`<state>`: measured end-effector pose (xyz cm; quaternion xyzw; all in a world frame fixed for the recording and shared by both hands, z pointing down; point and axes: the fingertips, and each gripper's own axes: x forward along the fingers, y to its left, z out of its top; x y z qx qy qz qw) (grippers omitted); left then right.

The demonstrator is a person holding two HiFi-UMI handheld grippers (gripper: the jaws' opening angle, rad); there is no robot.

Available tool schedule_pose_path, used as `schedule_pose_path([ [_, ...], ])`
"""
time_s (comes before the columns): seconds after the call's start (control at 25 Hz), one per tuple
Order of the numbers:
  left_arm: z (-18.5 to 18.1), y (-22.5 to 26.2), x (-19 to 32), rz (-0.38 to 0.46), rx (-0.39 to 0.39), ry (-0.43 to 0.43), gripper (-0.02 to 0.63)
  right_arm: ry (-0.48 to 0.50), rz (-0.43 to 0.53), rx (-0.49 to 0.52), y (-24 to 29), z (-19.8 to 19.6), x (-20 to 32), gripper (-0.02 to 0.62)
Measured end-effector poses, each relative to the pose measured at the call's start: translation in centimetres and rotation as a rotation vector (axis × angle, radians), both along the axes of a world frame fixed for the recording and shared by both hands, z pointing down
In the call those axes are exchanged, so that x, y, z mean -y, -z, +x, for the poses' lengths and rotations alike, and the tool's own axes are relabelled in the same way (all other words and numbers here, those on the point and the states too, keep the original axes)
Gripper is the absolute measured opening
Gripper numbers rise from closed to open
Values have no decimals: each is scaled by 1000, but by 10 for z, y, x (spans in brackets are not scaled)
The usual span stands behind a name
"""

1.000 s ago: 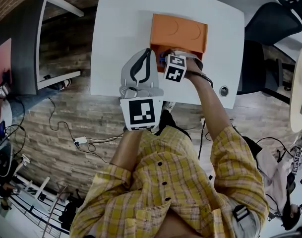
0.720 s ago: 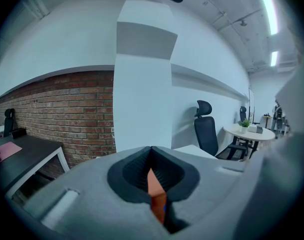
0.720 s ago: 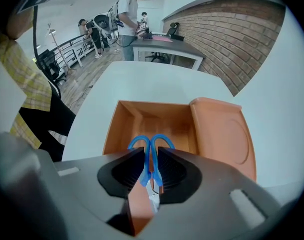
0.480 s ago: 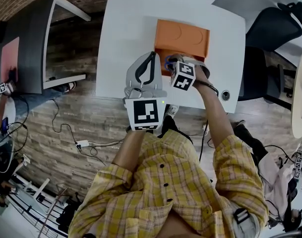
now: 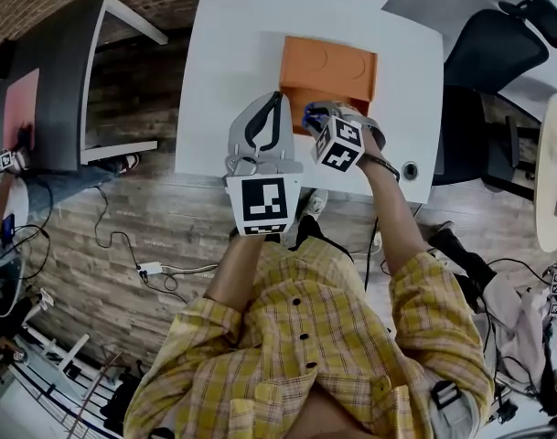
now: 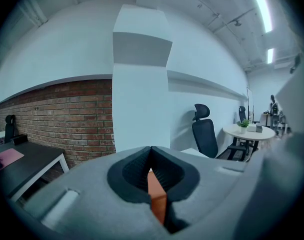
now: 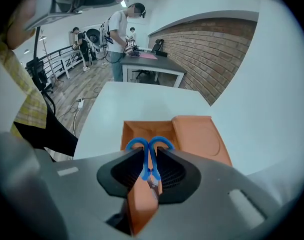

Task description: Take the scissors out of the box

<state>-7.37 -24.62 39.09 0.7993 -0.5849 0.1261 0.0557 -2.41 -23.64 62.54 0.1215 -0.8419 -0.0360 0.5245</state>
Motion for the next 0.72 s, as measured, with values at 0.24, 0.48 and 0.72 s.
schedule_pose_path([
  [0.24, 7, 10, -10, 26, 9, -9, 0, -46, 50, 61, 24, 1, 1, 89],
  [0.48, 6, 22, -17, 50, 10, -9, 0, -114, 102, 162, 67, 0, 1, 89],
  [0.72, 10, 38, -26, 82, 16, -15, 0, -213, 150, 276, 112, 5, 0, 89],
])
